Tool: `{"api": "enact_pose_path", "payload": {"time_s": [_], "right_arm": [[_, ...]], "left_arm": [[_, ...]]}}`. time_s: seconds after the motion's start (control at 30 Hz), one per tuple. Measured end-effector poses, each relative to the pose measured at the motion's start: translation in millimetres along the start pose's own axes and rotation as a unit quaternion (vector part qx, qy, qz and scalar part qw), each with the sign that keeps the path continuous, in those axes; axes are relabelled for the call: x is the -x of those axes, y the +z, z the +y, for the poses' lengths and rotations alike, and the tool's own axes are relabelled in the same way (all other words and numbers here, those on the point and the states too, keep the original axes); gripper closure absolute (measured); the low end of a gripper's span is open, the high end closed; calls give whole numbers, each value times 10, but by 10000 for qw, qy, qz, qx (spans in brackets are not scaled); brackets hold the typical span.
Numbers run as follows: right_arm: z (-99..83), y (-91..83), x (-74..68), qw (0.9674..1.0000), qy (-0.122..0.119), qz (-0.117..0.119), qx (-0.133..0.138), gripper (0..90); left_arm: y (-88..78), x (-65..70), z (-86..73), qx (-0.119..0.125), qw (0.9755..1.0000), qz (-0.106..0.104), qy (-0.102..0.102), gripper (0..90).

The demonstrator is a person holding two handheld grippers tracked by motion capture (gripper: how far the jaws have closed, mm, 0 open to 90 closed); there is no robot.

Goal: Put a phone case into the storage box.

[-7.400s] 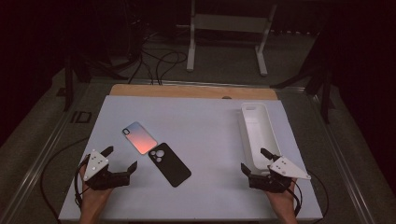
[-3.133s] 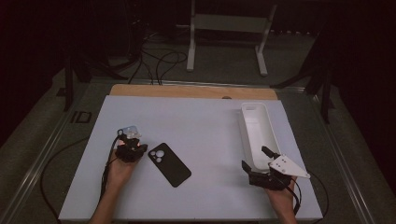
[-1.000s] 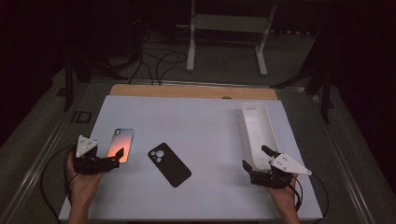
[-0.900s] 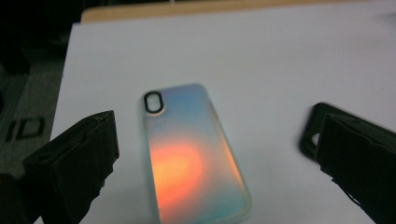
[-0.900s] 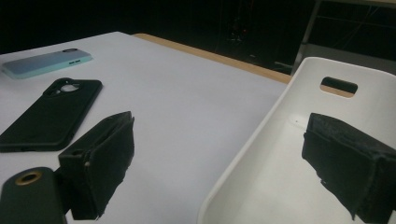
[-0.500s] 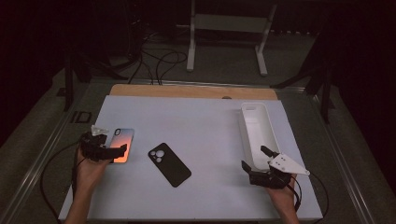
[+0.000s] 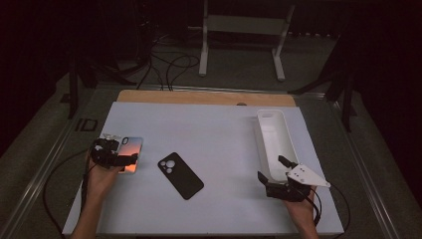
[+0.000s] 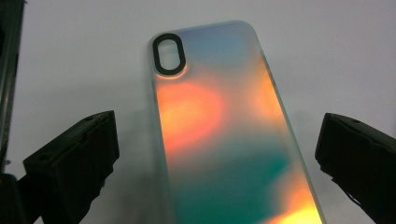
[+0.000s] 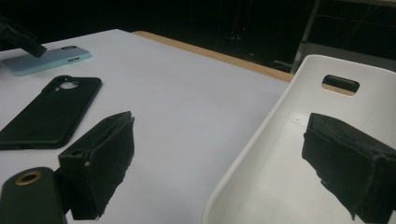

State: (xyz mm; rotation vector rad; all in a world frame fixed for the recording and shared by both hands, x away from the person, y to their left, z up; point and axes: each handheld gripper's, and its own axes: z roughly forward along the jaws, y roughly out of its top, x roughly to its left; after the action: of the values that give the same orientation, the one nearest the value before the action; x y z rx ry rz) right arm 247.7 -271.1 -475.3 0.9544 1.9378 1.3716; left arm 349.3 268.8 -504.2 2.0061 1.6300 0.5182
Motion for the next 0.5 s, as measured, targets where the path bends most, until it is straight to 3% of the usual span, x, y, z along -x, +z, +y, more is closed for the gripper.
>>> {"api": "enact_pose_path", "payload": {"time_s": [0.5], "right_arm": [[-6,-14,11,10000,2,-41,6,91]], "left_arm": [[180,80,-19,-476,9988,109,78,11]]}}
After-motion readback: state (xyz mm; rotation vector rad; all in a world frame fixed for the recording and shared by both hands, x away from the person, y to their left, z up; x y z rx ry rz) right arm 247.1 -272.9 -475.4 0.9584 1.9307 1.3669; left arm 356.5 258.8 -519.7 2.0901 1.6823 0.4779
